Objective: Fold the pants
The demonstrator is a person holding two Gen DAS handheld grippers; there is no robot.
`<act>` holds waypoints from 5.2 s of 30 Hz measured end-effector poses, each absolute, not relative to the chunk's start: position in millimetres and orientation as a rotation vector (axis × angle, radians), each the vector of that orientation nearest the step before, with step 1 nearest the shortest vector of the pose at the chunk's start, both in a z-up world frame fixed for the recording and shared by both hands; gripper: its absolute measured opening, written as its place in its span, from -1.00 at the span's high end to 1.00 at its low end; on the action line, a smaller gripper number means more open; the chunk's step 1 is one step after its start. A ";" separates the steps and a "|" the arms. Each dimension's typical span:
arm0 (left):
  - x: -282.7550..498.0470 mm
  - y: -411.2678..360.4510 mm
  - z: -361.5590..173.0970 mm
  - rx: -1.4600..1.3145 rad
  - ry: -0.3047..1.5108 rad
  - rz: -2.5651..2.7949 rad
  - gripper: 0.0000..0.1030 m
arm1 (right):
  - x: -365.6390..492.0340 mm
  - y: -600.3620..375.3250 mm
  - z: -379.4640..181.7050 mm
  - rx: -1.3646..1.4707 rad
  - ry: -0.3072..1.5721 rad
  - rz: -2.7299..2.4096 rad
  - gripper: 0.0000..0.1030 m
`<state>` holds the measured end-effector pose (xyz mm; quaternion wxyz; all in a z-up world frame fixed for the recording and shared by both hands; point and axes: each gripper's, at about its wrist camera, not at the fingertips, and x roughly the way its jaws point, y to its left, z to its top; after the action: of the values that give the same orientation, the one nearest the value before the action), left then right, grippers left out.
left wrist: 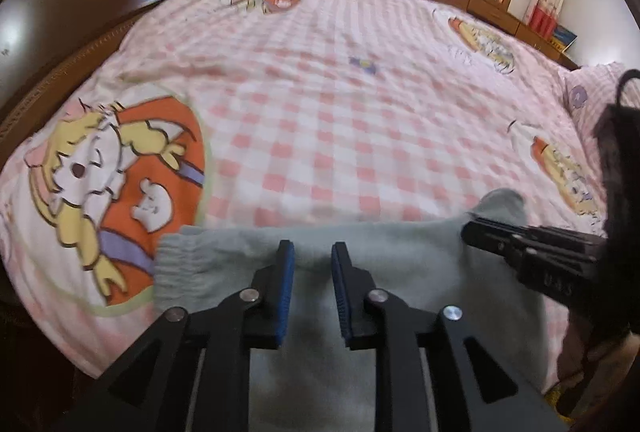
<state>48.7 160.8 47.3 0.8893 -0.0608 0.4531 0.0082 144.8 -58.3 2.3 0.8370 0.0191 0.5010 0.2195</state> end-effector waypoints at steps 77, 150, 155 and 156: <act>-28.5 127.9 37.3 -0.140 1.004 0.014 0.25 | 44.1 -166.8 -18.3 0.459 1.119 0.519 0.46; -96.4 257.7 58.2 -0.394 0.903 0.204 0.22 | 45.5 105.2 58.6 -0.044 1.114 0.925 0.79; -97.7 265.3 56.0 -0.405 0.902 0.215 0.22 | 47.7 120.2 48.7 -0.039 1.151 0.951 0.59; -98.0 266.8 55.5 -0.407 0.902 0.217 0.22 | 48.9 120.0 47.8 -0.015 1.166 0.962 0.52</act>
<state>-98.0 266.8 55.5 0.8745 -0.1949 0.4318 0.1041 48.9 120.0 47.8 0.7278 -0.0068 0.5289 0.4365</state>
